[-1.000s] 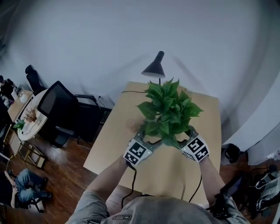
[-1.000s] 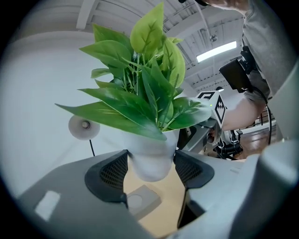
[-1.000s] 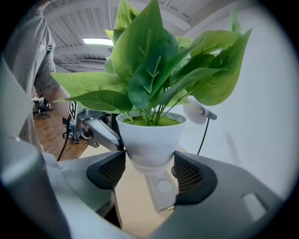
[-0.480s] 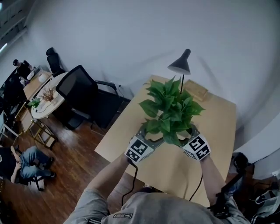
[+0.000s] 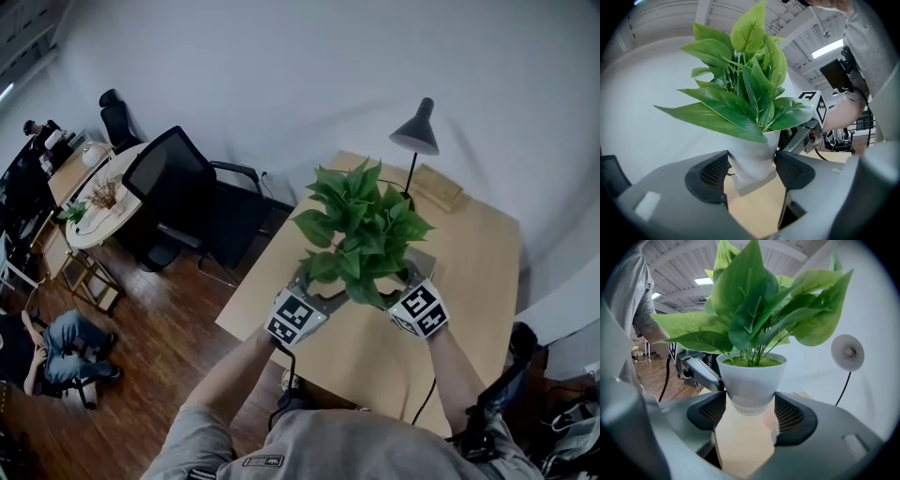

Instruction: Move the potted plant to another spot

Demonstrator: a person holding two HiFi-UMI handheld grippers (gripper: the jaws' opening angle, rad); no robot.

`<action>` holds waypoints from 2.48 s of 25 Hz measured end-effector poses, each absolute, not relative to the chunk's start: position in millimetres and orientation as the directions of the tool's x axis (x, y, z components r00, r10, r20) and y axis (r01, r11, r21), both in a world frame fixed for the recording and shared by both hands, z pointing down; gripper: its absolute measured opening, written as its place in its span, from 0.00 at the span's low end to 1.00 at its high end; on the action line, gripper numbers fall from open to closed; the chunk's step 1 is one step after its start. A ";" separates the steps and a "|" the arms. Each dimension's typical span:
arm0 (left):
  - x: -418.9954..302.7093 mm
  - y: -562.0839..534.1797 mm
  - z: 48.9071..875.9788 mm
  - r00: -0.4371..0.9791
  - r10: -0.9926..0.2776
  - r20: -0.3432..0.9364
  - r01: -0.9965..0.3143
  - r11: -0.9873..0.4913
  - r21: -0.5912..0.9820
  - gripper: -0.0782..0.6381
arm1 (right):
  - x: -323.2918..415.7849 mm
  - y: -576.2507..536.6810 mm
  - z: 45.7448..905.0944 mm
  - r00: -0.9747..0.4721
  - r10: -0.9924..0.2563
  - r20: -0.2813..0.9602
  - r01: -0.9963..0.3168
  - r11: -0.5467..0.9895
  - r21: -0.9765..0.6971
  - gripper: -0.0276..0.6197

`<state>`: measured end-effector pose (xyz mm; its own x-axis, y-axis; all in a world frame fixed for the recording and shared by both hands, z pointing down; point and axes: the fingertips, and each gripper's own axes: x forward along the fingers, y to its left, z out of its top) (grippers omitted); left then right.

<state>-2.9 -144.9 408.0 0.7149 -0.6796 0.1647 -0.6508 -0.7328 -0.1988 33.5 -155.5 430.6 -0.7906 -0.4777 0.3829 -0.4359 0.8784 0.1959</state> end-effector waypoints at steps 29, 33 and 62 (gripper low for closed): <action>-238.7 -257.5 506.8 0.801 -0.528 0.282 -0.529 -0.845 -0.079 0.55 | -201.6 -258.9 532.9 -0.692 -0.521 0.499 -0.570 0.819 0.065 0.55; -240.6 -262.8 532.1 0.788 -0.531 0.311 -0.540 -0.839 -0.065 0.55 | -204.0 -263.8 559.0 -0.695 -0.494 0.523 -0.560 0.827 0.037 0.55; -265.9 -273.0 661.4 0.754 -0.501 0.424 -0.546 -0.837 -0.019 0.55 | -232.1 -271.8 684.1 -0.672 -0.454 0.586 -0.568 0.823 -0.014 0.55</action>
<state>-265.9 -273.0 661.4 0.7542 -0.5015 0.4240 -0.5464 -0.8373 -0.0185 -232.1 -271.8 684.1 -0.6717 -0.4537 0.5857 -0.5681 0.8229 -0.0141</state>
